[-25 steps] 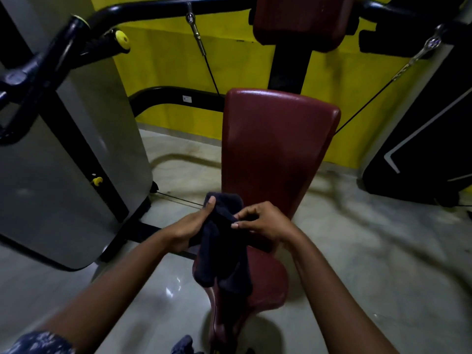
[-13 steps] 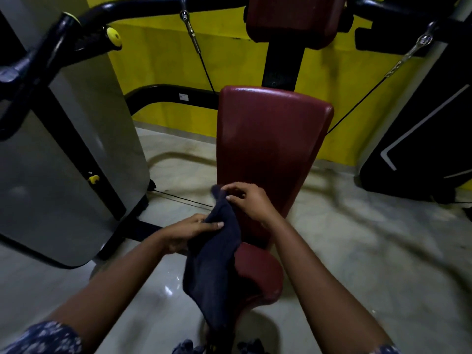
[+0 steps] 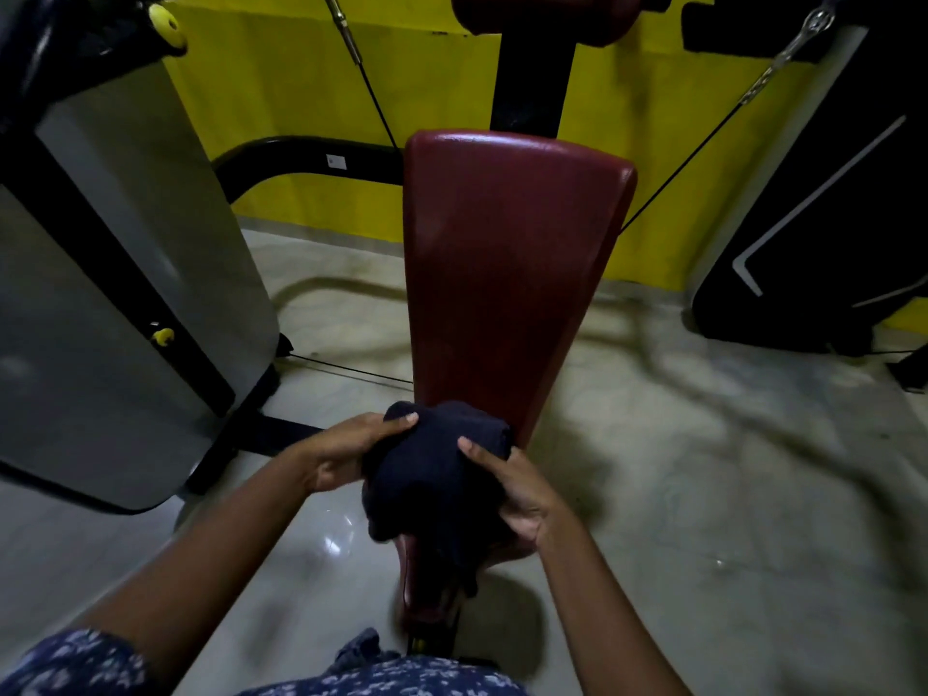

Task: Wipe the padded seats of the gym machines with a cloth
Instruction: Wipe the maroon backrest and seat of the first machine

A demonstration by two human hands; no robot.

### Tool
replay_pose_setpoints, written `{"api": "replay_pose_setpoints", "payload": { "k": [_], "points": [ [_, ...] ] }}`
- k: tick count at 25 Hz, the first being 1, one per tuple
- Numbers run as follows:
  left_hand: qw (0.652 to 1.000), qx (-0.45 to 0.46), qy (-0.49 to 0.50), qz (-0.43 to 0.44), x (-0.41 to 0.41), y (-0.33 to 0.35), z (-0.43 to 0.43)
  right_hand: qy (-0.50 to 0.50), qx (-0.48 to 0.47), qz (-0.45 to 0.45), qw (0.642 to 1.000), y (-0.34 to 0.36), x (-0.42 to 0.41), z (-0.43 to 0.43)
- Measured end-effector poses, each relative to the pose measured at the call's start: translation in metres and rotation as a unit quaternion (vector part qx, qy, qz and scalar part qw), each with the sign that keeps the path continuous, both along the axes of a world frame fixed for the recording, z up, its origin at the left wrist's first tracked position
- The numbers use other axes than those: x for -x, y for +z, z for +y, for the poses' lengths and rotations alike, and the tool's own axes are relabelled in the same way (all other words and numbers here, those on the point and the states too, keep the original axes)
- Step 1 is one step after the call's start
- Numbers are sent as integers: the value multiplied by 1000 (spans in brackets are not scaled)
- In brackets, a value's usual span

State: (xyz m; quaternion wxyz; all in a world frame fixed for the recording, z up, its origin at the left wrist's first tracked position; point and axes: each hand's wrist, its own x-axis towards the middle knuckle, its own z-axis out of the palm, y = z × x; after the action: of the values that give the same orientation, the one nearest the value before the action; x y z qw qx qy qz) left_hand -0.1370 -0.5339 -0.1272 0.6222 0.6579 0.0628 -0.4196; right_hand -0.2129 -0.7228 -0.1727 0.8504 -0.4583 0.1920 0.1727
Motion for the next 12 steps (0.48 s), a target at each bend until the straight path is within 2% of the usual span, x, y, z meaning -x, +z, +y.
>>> {"api": "replay_pose_setpoints", "payload": {
  "k": [2, 4, 7, 10, 11, 12],
  "points": [
    [993, -73, -40, -80, -2, -3, 10, 3, 116, 10, 993, -4, -3, -14],
    [982, -109, -24, -154, 2, -6, 14, 13, 206, 14, 978, 1, -9, -22],
    [960, -29, 77, -266, 6, 1, 4, -11, 280, -13, 960, 29, -32, -25],
    [927, 26, 78, -365, -12, 15, -13, -84, 239, -7, 967, 68, -66, -30],
    [921, 22, 80, -381, -19, 19, -20, -91, 289, -8, 953, 75, -73, -31],
    [916, 26, 93, -390, -29, 21, -26, -97, 385, -15, 918, 80, -74, -28]
  ]
}}
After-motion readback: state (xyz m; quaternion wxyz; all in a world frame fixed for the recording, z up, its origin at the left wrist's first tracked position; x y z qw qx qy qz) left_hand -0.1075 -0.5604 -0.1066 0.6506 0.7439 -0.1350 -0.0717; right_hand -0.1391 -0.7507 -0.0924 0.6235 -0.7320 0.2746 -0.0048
